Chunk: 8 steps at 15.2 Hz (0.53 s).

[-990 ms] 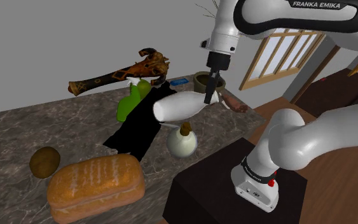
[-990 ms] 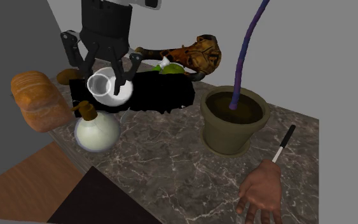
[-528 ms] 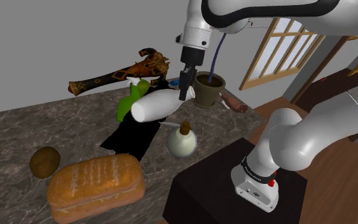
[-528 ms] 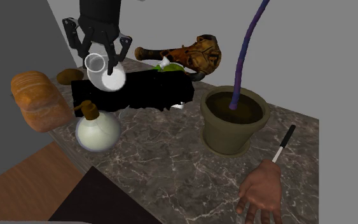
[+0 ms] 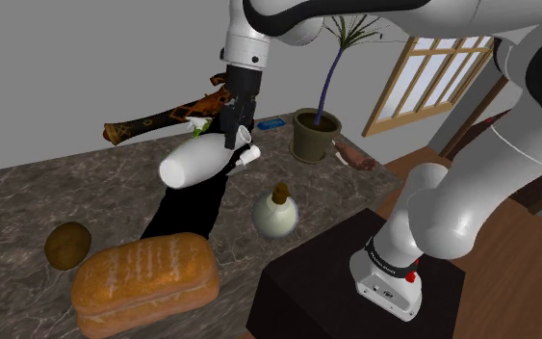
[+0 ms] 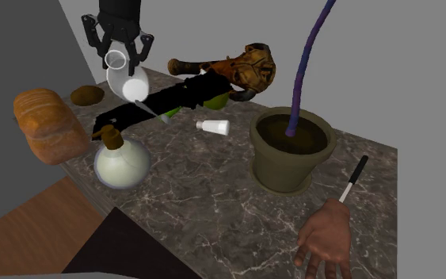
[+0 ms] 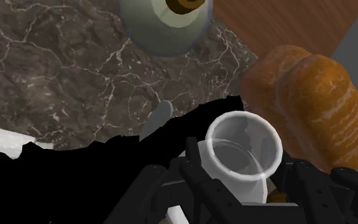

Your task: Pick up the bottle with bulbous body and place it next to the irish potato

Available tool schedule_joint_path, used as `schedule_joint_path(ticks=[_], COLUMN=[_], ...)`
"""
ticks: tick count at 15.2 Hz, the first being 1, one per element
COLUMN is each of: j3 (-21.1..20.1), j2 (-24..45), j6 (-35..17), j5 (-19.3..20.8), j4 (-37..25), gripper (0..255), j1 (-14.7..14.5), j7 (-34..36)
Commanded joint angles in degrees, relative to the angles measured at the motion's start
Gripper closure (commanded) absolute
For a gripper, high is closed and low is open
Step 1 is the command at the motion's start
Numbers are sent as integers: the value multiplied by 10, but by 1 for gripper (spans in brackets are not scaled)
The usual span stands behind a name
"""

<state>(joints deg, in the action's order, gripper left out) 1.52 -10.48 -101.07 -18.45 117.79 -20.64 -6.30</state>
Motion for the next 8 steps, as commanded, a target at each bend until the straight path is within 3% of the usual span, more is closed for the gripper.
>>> schedule_joint_path(ticks=[1, 8], j3=[-5, -22], j2=[45, 200], j6=[2, 24], j5=[-3, -4], j4=[-51, -239], gripper=[255, 255], j1=[-5, -21], j7=[10, 52])
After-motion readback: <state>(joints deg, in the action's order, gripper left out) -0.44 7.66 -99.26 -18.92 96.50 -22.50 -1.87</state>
